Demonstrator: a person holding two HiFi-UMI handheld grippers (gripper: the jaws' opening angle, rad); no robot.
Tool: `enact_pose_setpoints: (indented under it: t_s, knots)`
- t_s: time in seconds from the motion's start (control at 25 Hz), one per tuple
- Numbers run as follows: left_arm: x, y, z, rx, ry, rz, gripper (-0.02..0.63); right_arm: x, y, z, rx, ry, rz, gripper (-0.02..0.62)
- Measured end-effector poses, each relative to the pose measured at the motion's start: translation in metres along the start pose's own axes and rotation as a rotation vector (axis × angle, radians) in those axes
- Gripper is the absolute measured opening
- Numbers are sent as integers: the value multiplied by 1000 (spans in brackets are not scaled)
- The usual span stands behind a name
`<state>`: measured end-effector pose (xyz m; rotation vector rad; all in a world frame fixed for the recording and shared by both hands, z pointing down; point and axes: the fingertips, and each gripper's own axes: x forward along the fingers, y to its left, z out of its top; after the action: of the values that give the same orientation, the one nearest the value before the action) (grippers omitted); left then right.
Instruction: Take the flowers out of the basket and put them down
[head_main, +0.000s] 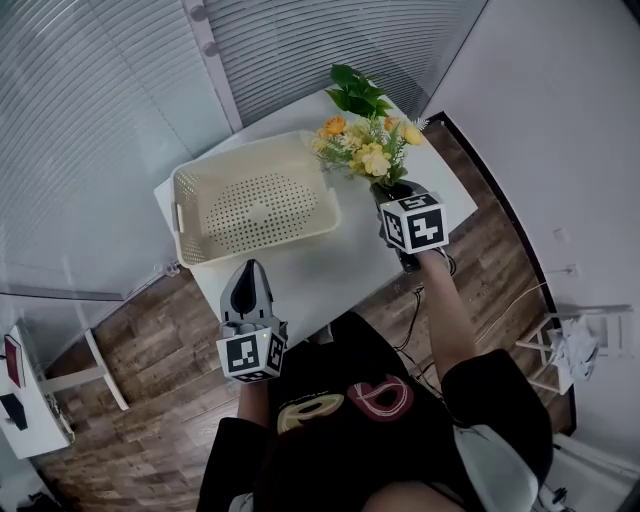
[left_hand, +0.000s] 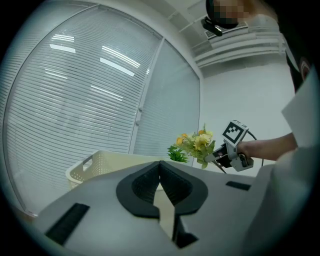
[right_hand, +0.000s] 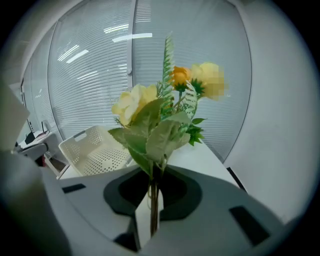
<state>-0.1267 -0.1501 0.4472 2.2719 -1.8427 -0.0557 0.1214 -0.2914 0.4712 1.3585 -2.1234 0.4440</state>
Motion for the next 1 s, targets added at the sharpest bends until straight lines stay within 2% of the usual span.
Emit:
enact_pose_setpoints:
  t_s: [0.52,0.8,1.0]
  knots:
    - [10,-8,-9,-4,35,31,17,34,-36,-52,104,127,-10,49]
    - [15,-6,-11,-4,41,74,17,55,-49,-77,165,192,9,51]
    - [19,-3,-15,-8,49,110,17,73,-49,-93,163,242,37,51]
